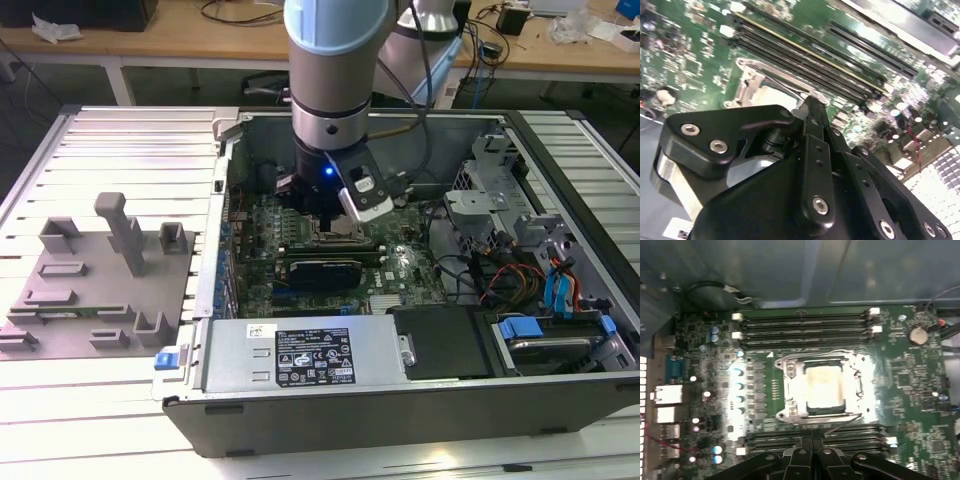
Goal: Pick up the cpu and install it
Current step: 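Install the second cpu locking lever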
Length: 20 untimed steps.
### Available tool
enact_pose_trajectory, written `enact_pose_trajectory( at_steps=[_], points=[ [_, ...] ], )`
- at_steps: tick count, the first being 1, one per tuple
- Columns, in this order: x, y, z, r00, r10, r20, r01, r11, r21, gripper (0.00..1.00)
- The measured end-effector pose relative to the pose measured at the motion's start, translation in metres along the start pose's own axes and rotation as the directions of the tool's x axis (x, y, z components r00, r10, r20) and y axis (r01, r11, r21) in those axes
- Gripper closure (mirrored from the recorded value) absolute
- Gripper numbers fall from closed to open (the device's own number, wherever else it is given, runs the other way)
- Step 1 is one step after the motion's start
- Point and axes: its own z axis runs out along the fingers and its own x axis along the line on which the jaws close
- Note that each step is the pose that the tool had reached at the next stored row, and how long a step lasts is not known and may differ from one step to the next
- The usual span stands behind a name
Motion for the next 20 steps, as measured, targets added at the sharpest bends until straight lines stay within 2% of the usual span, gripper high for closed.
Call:
enact_pose_trajectory(
  at_steps=[5,12,17,20],
  points=[
    [0.0052,-0.0016,0.0084,1.0000,0.000,0.0000,0.000,1.0000,0.0003,0.89],
    [0.0150,-0.0047,0.0255,1.0000,0.000,0.0006,0.000,1.0000,0.0002,0.89],
    [0.0175,-0.0060,0.0335,1.0000,0.000,0.0019,0.000,1.0000,-0.0005,0.89],
    [0.0182,-0.0064,0.0355,1.0000,0.000,0.0015,0.000,1.0000,-0.0072,0.89]
  ],
)
